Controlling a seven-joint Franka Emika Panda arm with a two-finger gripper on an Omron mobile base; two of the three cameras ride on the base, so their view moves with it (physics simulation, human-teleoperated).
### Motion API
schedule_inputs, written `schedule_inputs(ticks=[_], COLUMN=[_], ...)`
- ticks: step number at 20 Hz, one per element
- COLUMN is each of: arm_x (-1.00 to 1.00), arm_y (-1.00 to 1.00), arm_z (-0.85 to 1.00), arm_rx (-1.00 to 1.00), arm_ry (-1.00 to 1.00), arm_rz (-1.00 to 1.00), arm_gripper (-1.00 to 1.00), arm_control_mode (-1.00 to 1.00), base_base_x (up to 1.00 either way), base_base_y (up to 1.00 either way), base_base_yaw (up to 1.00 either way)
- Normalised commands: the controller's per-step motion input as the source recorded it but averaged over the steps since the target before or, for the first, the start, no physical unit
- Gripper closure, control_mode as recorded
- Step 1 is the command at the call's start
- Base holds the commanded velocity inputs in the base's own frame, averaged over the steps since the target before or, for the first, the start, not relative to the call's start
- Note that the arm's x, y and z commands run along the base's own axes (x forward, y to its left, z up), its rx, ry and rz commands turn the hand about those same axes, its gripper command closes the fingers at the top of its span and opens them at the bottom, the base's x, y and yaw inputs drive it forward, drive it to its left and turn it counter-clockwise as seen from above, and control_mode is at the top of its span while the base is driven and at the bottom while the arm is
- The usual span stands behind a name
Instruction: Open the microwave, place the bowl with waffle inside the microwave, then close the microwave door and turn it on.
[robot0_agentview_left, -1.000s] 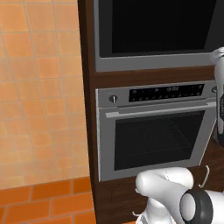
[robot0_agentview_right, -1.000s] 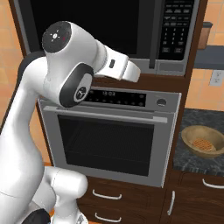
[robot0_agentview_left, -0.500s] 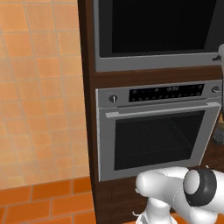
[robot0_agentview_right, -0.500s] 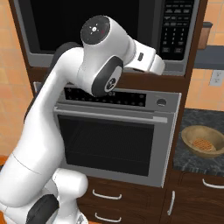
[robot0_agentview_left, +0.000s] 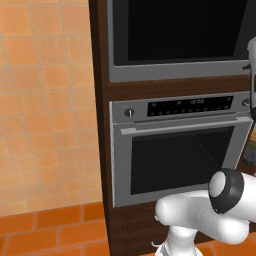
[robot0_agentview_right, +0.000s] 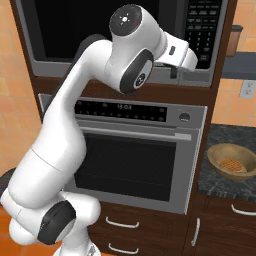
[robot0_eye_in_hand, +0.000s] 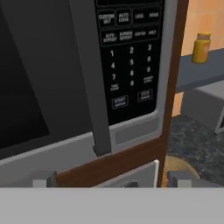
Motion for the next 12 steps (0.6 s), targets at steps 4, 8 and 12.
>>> schedule_inputs(ticks=[4,8,12], arm_x=[0.69,0.61,0.34], arm_y=[-0.24,-0.29,-0.03], arm_z=[0.02,0.01,0.01], arm_rx=[0.05,0.07,0.04], arm_ry=[0.0,0.0,-0.06], arm_rz=[0.02,0.06,0.1], arm_gripper=[-1.0,-1.0,-1.0], arm_control_mode=[-1.0,-1.0,-1.0], base_base_x=[0.0,0.0,0.0], base_base_y=[0.0,0.0,0.0], base_base_yaw=[0.0,0.0,0.0])
